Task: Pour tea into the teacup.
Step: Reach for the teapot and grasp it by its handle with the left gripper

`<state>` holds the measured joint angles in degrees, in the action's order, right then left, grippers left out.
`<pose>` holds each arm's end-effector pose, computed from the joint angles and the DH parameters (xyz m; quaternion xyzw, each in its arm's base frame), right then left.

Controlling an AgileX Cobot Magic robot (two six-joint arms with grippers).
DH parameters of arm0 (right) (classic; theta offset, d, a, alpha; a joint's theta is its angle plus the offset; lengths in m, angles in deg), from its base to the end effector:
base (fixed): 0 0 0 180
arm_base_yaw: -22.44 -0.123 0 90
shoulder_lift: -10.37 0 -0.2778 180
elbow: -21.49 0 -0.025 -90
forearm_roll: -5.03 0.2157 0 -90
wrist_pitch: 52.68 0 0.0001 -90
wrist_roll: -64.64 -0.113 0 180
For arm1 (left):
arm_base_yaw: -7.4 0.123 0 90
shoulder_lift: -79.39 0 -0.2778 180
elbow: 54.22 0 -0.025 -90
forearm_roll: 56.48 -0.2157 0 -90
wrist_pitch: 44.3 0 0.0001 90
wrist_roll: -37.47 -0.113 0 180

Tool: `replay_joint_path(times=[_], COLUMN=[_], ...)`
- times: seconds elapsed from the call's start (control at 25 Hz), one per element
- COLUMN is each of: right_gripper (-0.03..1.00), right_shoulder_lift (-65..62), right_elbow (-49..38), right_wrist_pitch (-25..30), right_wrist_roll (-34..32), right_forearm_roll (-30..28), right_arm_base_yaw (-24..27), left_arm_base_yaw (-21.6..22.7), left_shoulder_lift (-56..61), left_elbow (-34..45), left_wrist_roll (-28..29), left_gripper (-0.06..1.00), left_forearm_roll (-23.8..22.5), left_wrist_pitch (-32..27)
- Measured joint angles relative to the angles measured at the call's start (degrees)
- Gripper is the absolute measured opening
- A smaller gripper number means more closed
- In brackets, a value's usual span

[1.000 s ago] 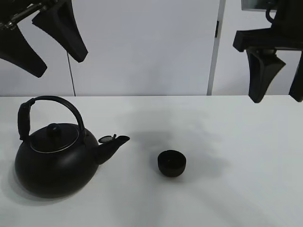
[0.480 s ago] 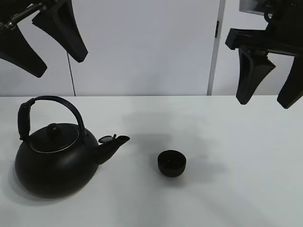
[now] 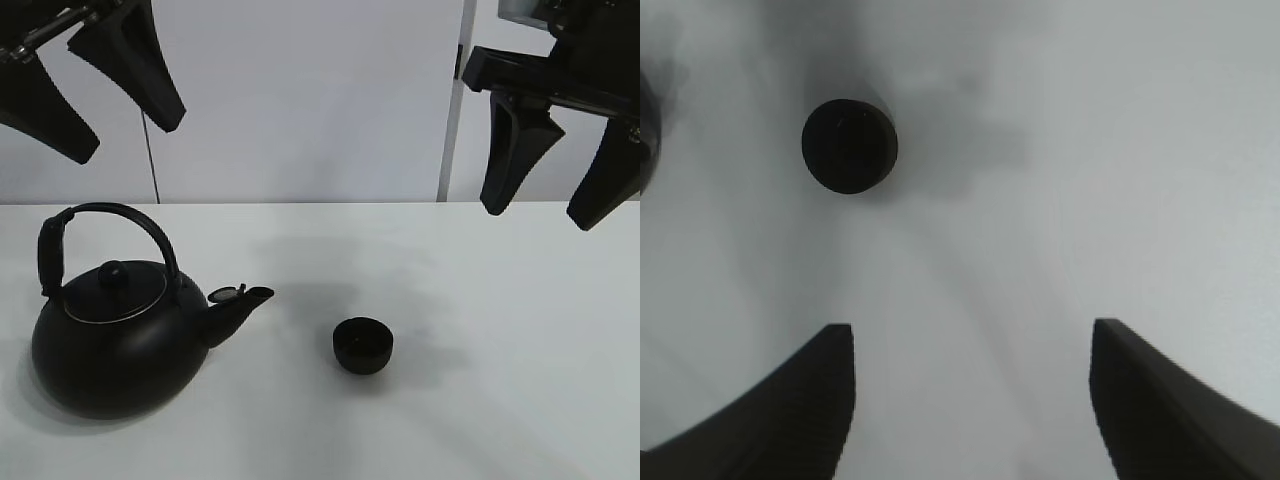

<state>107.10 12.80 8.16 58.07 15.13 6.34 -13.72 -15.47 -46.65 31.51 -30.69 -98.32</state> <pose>0.2587 0.0927 0.2573 -0.0489 0.9883 0.1033 0.1008 0.2530 -0.1404 0.2831 0.1345 0.9492 -0.2280 0.1703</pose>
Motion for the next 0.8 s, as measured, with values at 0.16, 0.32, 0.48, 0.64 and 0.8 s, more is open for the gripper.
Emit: replay_joint_path(times=[0.16,0.32,0.48,0.64,0.8], right_gripper=[0.46,0.46,0.46,0.46,0.46], right_shoulder_lift=[0.0,0.0,0.0,0.0,0.0], right_elbow=[0.0,0.0,0.0,0.0,0.0], right_wrist_pitch=[0.0,0.0,0.0,0.0,0.0], right_wrist_roll=[0.19,0.26,0.33,0.33,0.38], right_forearm_roll=[0.0,0.0,0.0,0.0,0.0], right_arm_base_yaw=[0.0,0.0,0.0,0.0,0.0], left_arm_base_yaw=[0.0,0.0,0.0,0.0,0.0], left_shoulder_lift=[0.0,0.0,0.0,0.0,0.0], left_elbow=[0.0,0.0,0.0,0.0,0.0], left_wrist_roll=[0.0,0.0,0.0,-0.41,-0.52], left_gripper=[0.54,0.54,0.54,0.54,0.54], left_forearm_roll=[0.0,0.0,0.0,-0.53,-0.81], left_wrist_pitch=[0.0,0.0,0.0,0.71,4.77])
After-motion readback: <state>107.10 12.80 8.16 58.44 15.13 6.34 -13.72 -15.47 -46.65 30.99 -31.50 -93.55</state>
